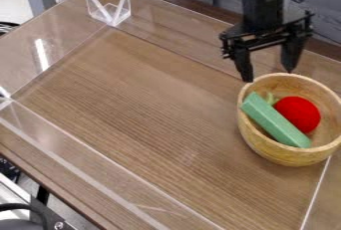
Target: Put the green stick in the brown bowl
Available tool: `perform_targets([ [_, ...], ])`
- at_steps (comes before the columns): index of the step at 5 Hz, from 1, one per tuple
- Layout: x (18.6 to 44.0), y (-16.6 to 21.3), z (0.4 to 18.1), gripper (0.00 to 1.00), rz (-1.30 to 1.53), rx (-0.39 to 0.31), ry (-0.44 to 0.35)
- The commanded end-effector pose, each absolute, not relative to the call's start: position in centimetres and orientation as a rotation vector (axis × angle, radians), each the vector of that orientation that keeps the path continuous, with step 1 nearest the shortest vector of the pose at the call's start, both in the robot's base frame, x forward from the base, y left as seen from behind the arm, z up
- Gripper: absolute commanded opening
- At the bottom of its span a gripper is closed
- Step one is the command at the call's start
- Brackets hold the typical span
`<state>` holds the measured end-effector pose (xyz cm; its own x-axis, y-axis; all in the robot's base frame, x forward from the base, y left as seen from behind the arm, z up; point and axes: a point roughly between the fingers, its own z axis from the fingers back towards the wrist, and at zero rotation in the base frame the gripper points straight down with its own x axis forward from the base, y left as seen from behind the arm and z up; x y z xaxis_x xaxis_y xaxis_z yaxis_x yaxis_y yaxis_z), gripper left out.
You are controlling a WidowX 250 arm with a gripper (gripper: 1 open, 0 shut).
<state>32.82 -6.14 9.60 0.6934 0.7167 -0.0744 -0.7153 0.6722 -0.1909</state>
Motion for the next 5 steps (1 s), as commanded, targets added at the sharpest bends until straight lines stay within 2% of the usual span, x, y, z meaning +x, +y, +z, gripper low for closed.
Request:
perform_targets([
  [1,34.0,-5.0,12.1,1.00,0.853,-0.246,-0.075],
  [5,33.5,-4.0,14.5,1.00,0.714,-0.252,-0.046],
])
